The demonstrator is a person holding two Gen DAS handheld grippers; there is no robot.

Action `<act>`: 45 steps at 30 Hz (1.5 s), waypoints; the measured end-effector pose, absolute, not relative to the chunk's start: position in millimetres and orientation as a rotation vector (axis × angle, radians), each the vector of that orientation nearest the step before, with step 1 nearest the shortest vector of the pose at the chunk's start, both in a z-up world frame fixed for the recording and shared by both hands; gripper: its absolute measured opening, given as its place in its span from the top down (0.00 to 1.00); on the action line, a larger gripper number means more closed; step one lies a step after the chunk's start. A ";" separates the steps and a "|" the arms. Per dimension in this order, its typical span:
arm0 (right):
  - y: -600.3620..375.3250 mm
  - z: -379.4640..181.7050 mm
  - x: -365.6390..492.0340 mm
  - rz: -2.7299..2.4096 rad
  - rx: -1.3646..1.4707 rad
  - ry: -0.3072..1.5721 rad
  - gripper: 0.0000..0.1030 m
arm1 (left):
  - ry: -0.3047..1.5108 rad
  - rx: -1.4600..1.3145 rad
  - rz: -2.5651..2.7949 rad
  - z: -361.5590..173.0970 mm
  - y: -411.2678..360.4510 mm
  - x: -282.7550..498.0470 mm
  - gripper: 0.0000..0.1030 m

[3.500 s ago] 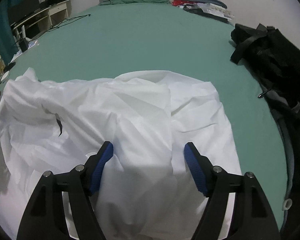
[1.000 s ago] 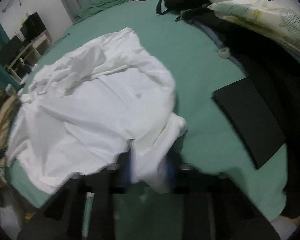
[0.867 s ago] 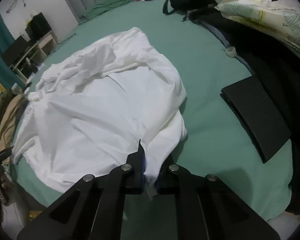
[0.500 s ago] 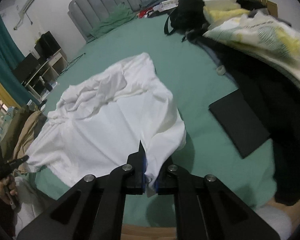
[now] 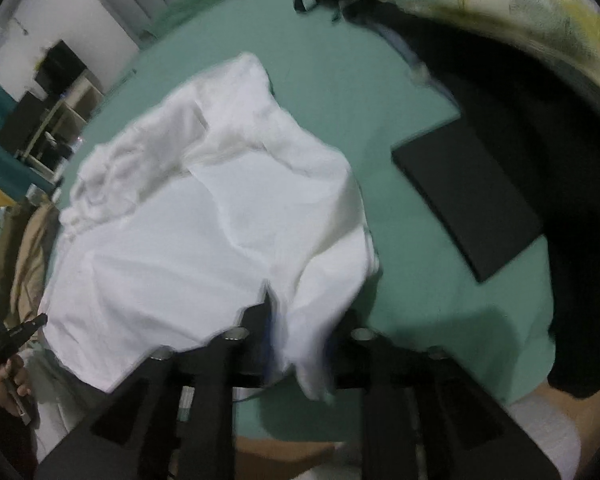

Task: Fold large clothes
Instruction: 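Grasp the jacket edge with the left tool while the right tool holds another edge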

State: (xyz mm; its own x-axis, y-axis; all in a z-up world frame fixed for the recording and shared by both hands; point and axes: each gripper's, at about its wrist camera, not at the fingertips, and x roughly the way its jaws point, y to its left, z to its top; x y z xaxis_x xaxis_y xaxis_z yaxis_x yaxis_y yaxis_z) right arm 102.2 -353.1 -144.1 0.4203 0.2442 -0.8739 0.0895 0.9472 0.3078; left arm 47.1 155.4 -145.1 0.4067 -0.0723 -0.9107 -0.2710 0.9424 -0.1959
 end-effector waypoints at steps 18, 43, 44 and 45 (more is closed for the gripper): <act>-324.7 -119.8 89.7 0.170 0.210 1.034 0.94 | 1.098 -0.259 0.081 -127.6 130.1 34.5 0.96; -316.0 -38.1 225.2 0.225 0.169 0.825 0.94 | 0.831 -0.305 0.110 -34.7 137.5 152.6 0.96; -317.2 -41.7 237.8 0.230 0.181 0.830 0.94 | 0.829 -0.311 0.113 -37.6 138.7 161.0 0.96; -318.5 -45.1 246.9 0.232 0.189 0.836 0.94 | 0.829 -0.322 0.116 -41.4 140.1 170.2 0.96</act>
